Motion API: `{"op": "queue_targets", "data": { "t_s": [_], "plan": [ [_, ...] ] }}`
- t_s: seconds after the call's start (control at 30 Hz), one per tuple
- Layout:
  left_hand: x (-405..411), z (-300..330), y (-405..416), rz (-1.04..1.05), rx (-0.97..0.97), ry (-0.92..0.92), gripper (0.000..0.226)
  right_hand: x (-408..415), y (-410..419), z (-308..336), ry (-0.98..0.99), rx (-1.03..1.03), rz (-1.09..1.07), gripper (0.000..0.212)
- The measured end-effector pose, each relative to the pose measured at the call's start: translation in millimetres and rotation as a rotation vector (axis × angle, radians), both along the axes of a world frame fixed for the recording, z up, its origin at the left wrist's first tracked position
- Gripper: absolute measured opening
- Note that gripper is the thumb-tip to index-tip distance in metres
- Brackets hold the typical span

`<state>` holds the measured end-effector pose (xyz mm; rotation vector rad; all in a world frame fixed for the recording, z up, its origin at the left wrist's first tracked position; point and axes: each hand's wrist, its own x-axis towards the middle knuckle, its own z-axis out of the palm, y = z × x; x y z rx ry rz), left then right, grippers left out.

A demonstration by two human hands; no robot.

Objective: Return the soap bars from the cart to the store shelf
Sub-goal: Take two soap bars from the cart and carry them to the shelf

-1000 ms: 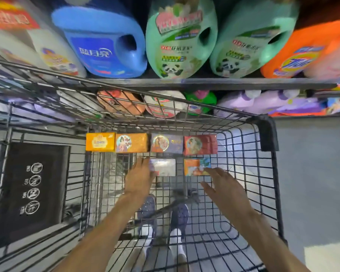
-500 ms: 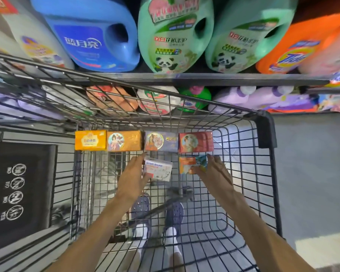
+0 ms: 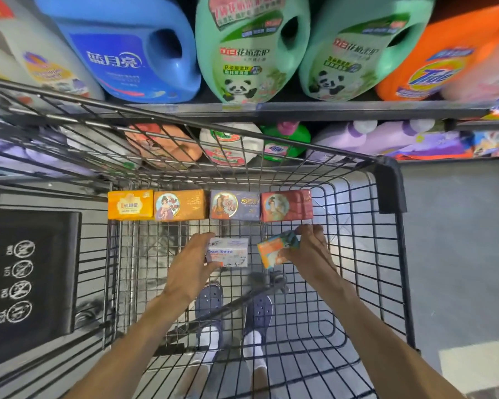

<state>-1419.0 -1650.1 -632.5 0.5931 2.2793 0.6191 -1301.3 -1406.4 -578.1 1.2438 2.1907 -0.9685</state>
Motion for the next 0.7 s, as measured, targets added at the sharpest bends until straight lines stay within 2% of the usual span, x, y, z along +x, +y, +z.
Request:
{"op": "queue_targets", "data": {
  "t_s": [0.07, 0.17, 0.27, 0.33, 0.43, 0.47, 0.57, 0.7],
  "plan": [
    [1, 0, 0, 0.001, -0.006, -0.007, 0.063, -1, 0, -1, 0.008, -0.015, 0.012, 0.047],
    [1, 0, -1, 0.023, -0.027, -0.035, 0.059, 2, 0, 1, 0.057, -0.025, 0.041, 0.035],
    [0, 0, -3, 0.033, -0.022, -0.062, 0.053, 10, 1, 1, 0.079, -0.026, 0.013, 0.037],
    [-1, 2, -5, 0.024, -0.016, -0.083, 0.048, 13, 0, 2, 0.098, -0.044, 0.007, 0.043],
    [-1, 8, -9, 0.002, -0.022, -0.080, 0.044, 15, -1, 6, 0.112, -0.071, 0.060, 0.065],
    [-1, 11, -10, -0.001, -0.014, -0.080, 0.044, 15, -1, 8, 0.113, -0.068, 0.100, 0.064],
    [-1, 20, -13, -0.002, 0.014, -0.075, 0.043, 17, -1, 17, 0.116, -0.067, 0.181, 0.043],
    [-4, 40, -17, 0.003, 0.049, -0.107, 0.047, 20, -4, 37, 0.128, -0.069, 0.178, 0.037]
  ]
}}
